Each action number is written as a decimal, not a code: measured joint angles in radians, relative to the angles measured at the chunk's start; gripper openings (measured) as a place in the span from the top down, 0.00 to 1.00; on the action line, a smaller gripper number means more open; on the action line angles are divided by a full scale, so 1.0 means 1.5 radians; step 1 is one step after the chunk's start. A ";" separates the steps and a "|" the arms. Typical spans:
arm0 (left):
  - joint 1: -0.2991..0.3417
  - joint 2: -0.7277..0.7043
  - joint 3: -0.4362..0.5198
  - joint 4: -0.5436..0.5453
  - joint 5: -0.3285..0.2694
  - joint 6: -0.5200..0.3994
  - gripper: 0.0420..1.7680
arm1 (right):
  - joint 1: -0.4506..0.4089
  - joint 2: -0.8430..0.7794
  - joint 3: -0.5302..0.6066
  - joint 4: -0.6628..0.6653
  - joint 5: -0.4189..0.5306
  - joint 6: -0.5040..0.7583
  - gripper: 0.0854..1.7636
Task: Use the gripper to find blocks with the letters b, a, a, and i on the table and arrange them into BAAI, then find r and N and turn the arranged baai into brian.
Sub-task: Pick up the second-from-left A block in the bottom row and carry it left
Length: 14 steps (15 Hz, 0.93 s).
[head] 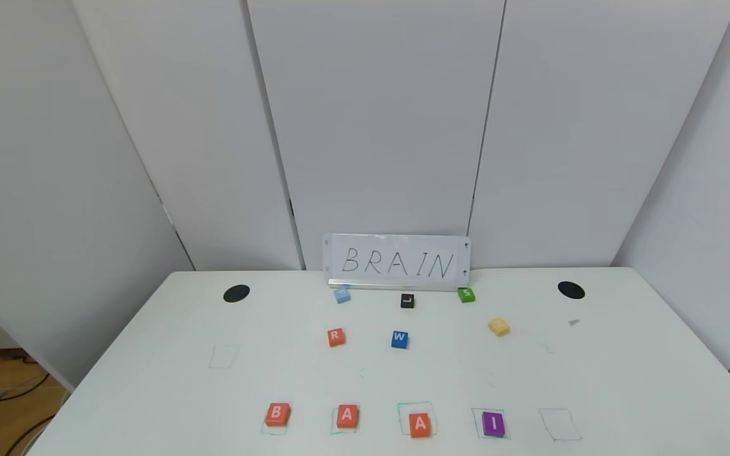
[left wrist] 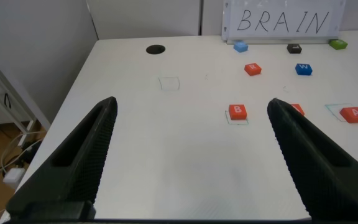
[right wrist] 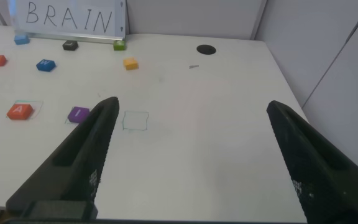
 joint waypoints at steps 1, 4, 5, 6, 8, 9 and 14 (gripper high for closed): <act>0.000 0.000 0.000 0.000 0.000 0.001 0.03 | 0.000 0.000 0.000 0.000 0.000 0.001 0.03; 0.000 0.000 0.000 -0.001 0.000 0.002 0.03 | 0.000 0.000 0.000 0.000 0.000 0.001 0.03; 0.000 0.000 0.000 -0.001 0.000 0.002 0.03 | 0.000 0.000 0.000 0.000 0.000 0.001 0.03; 0.000 0.000 0.000 -0.001 -0.001 0.002 0.03 | 0.000 0.000 0.000 0.000 0.000 0.001 0.03; 0.000 0.000 0.000 -0.001 -0.001 0.002 0.03 | 0.000 0.000 0.000 0.000 0.000 0.001 0.03; 0.000 0.000 0.000 -0.001 -0.001 0.002 0.03 | 0.000 0.000 0.000 0.000 0.000 0.001 0.03; 0.000 0.000 0.000 -0.001 -0.002 0.001 0.03 | 0.000 0.000 0.000 0.000 0.000 0.001 0.03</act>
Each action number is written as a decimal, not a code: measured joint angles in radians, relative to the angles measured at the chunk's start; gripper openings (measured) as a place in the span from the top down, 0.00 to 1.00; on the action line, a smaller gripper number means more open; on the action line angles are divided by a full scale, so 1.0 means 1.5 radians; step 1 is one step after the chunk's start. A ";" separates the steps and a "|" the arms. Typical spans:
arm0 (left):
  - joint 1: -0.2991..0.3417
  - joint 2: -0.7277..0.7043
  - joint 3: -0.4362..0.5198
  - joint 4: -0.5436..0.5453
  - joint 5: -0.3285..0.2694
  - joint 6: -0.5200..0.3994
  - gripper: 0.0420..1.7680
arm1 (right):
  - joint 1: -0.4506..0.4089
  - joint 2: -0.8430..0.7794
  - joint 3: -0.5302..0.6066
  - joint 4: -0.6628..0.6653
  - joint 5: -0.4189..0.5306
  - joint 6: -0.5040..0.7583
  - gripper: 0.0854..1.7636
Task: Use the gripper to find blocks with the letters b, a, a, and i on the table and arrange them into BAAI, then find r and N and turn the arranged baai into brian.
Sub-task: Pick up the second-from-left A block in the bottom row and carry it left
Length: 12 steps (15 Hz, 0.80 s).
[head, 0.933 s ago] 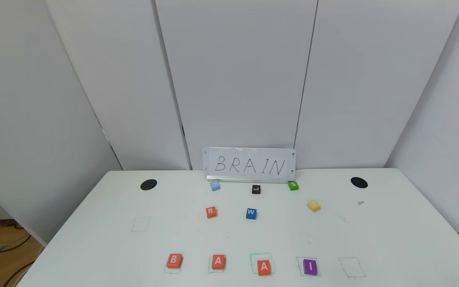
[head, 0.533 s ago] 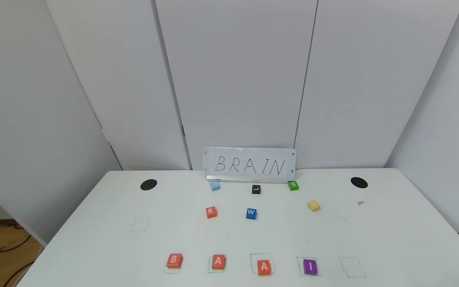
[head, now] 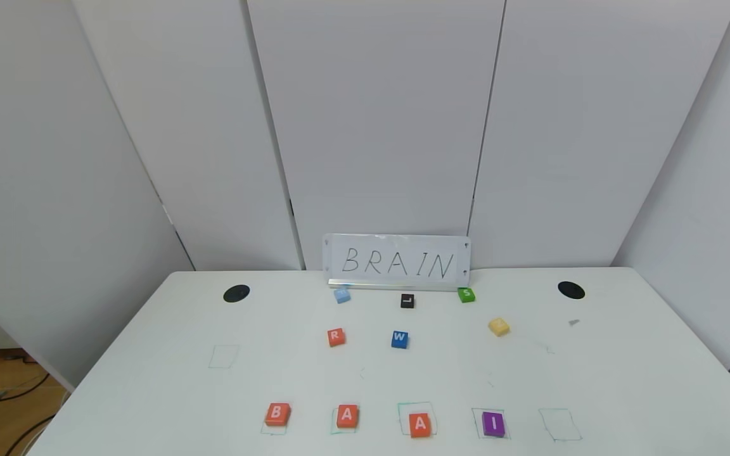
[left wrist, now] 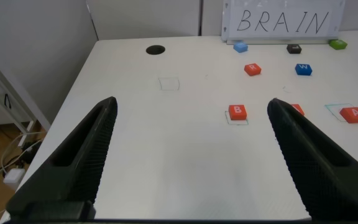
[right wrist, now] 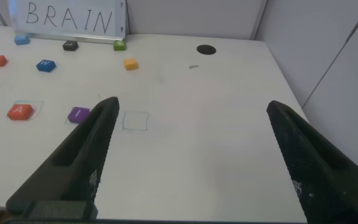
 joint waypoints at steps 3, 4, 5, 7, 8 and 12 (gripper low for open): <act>0.000 0.000 0.000 0.000 0.000 -0.001 0.03 | 0.000 0.000 0.000 0.000 0.000 0.000 0.03; 0.000 0.000 0.000 0.000 0.000 0.000 0.03 | 0.000 0.000 0.000 0.000 0.000 0.000 0.03; 0.000 0.000 0.000 0.000 0.000 0.000 0.03 | 0.000 0.000 0.000 0.000 0.000 0.000 0.03; 0.000 0.000 0.000 -0.001 0.000 0.000 0.03 | 0.000 0.000 0.000 0.000 0.000 0.000 0.03; 0.000 0.000 0.000 -0.001 0.000 -0.001 0.03 | 0.000 0.000 0.000 0.001 0.000 0.000 0.03; 0.000 0.003 -0.058 0.023 -0.008 0.003 0.03 | -0.003 0.013 -0.058 0.021 -0.009 0.000 0.03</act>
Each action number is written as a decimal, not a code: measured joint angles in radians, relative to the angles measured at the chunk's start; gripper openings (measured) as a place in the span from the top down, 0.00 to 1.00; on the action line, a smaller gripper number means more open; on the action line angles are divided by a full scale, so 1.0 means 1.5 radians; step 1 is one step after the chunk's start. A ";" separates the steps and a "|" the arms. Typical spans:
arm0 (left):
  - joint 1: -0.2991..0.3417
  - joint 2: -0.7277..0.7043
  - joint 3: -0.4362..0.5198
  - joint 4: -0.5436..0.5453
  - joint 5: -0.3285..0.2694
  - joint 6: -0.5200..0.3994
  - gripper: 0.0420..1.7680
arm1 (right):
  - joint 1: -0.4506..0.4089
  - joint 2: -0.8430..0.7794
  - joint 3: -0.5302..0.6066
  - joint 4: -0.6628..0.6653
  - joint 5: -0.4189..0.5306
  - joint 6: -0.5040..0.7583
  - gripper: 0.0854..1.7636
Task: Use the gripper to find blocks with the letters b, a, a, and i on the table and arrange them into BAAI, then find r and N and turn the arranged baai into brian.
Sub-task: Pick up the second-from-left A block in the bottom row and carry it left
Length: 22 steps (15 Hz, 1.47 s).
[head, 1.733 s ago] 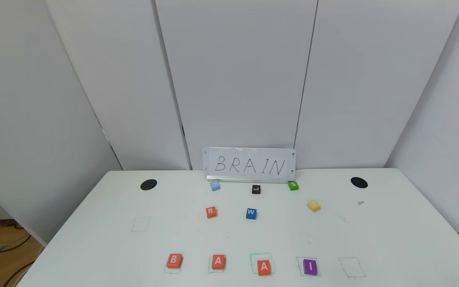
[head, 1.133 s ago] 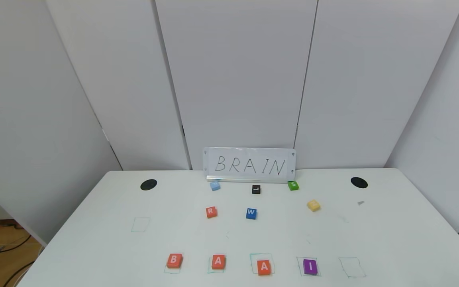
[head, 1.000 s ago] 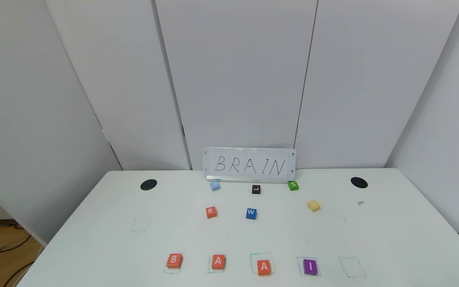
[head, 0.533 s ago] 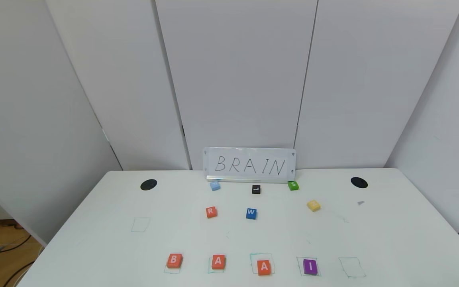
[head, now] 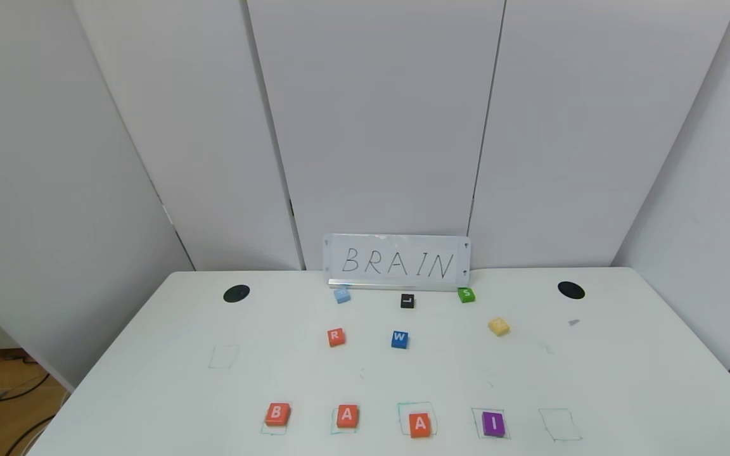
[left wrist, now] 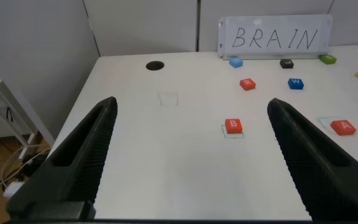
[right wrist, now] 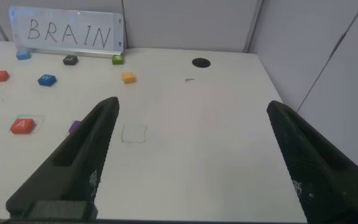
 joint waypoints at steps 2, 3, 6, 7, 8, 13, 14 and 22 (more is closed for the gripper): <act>0.000 0.026 -0.059 0.022 -0.005 0.004 0.03 | 0.000 0.038 -0.051 0.012 -0.005 -0.001 0.03; 0.000 0.050 -0.086 0.024 -0.007 0.004 0.03 | 0.001 0.065 -0.076 0.014 -0.006 -0.001 0.03; -0.010 0.150 -0.166 0.030 -0.010 0.006 0.03 | -0.001 0.171 -0.174 0.049 -0.004 -0.006 0.03; -0.016 0.193 -0.194 0.030 -0.010 0.006 0.03 | -0.003 0.213 -0.222 0.080 -0.004 -0.007 0.03; -0.020 0.235 -0.221 0.030 -0.009 0.006 0.03 | -0.005 0.253 -0.267 0.107 -0.004 -0.008 0.03; -0.028 0.452 -0.354 0.053 -0.007 0.005 0.03 | -0.002 0.464 -0.444 0.191 0.003 -0.010 0.03; -0.028 0.492 -0.373 0.062 -0.008 0.005 0.03 | -0.001 0.505 -0.474 0.206 0.002 -0.011 0.03; -0.028 0.789 -0.603 0.284 -0.005 -0.029 0.03 | 0.011 0.797 -0.687 0.293 -0.004 -0.033 0.03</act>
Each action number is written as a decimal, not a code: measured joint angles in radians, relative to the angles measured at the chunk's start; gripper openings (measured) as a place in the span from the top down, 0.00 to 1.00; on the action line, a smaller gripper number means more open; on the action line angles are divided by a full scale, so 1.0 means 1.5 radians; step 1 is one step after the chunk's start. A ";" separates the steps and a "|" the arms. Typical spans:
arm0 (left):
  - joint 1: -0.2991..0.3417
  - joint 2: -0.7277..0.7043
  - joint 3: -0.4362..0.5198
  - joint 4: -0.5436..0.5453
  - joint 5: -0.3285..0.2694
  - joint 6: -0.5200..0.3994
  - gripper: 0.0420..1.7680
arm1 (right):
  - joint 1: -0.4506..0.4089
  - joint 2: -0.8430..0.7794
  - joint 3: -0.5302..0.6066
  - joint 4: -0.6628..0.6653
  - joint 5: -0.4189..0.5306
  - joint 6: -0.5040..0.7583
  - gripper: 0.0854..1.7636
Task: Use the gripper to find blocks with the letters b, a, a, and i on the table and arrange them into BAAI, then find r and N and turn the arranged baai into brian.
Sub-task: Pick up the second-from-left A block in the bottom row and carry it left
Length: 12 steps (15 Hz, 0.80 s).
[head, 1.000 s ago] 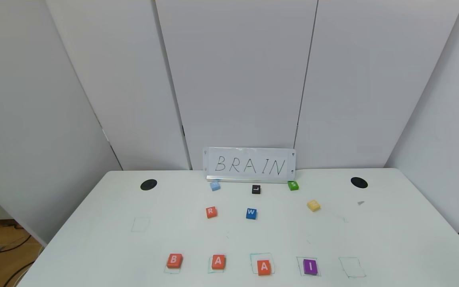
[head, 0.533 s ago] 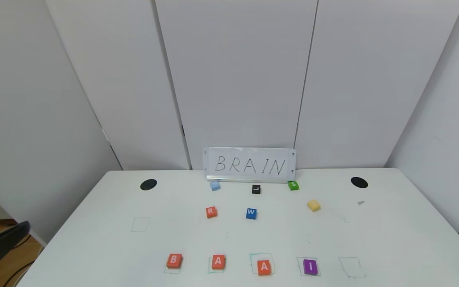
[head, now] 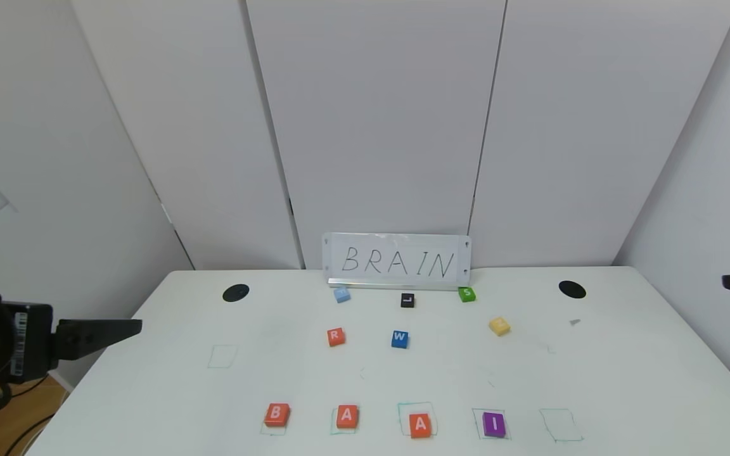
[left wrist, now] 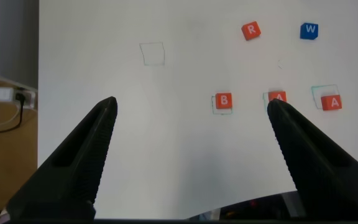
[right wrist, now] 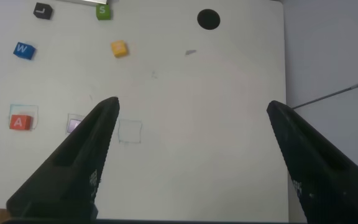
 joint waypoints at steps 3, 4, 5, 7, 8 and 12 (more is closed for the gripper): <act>-0.007 0.093 -0.099 0.112 0.001 -0.045 0.03 | 0.002 0.070 -0.031 -0.002 0.000 -0.002 0.03; -0.016 0.119 -0.136 0.155 0.001 -0.074 0.03 | 0.002 0.081 -0.035 -0.003 -0.001 -0.003 0.03; -0.029 0.147 -0.175 0.196 0.002 -0.111 0.03 | 0.003 0.088 -0.037 -0.003 0.000 -0.004 0.03; -0.061 0.200 -0.238 0.250 0.003 -0.174 0.03 | 0.004 0.093 -0.038 -0.003 0.000 -0.007 0.03; -0.078 0.230 -0.266 0.268 0.004 -0.199 0.03 | 0.004 0.094 -0.038 -0.003 -0.001 -0.007 0.03; -0.147 0.336 -0.334 0.300 0.013 -0.255 0.03 | 0.016 0.086 -0.034 -0.002 0.000 -0.005 0.03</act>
